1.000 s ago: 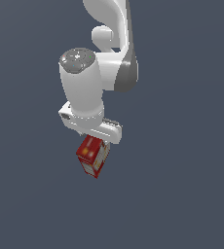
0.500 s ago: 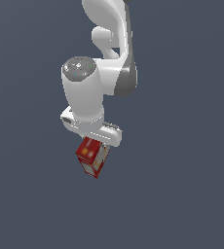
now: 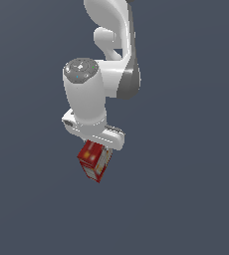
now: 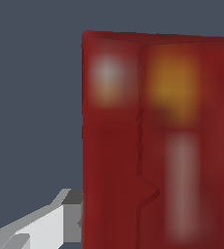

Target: Pick up the object and move it to a goal position.

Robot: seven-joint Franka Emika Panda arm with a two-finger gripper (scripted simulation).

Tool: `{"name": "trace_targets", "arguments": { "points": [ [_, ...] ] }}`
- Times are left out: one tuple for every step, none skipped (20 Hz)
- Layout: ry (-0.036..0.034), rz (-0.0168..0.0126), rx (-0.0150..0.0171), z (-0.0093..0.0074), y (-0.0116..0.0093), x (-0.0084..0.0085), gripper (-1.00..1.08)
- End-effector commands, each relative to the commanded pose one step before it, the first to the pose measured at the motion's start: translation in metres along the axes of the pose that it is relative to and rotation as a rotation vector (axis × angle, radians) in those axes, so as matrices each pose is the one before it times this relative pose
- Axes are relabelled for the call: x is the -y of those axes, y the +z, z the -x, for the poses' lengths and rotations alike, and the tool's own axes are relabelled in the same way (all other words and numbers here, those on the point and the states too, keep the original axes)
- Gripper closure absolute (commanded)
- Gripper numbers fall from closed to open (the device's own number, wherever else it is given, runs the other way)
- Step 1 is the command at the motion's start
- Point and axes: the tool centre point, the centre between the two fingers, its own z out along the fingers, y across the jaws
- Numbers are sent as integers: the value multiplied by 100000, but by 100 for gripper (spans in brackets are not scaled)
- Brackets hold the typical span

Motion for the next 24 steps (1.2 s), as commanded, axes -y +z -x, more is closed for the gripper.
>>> {"name": "trace_targets", "arguments": {
  "points": [
    [419,-54,-310,-70,-268,53,108],
    [409,-20,-227,-48,-223,37,108],
    [519,-25,-288,-61,-284,52,108],
    [636,-30,-353,-75,-347,61,108],
    [751,-35,-417,-88,-409,71,108],
    [862,-40,-478,-101,-470,83,108],
    [975,-44,-541,-115,-531,92,108],
    [1086,-49,-603,-128,-591,102,108],
    [1194,-52,-664,-141,-651,113,108],
    [1302,-56,-724,-153,-709,123,108],
    [1411,-59,-784,-166,-768,131,108],
    [1517,-61,-844,-179,-825,141,108],
    [1621,-63,-903,-192,-882,151,108],
    [1728,-65,-962,-205,-939,159,108],
    [1831,-66,-1020,-217,-995,169,108],
    [1936,-67,-1080,-231,-1051,177,108],
    [2037,-67,-1137,-243,-1106,187,108],
    [2123,-67,-1186,-254,-1151,192,108],
    [2138,-64,-1196,-257,-1160,195,108],
    [2138,-61,-1197,-258,-1159,194,108],
    [2140,-57,-1200,-259,-1159,193,108],
    [2140,-54,-1201,-260,-1159,195,108],
    [2147,-51,-1206,-261,-1162,194,108],
    [2152,-48,-1211,-263,-1165,196,108]
  ]
}}
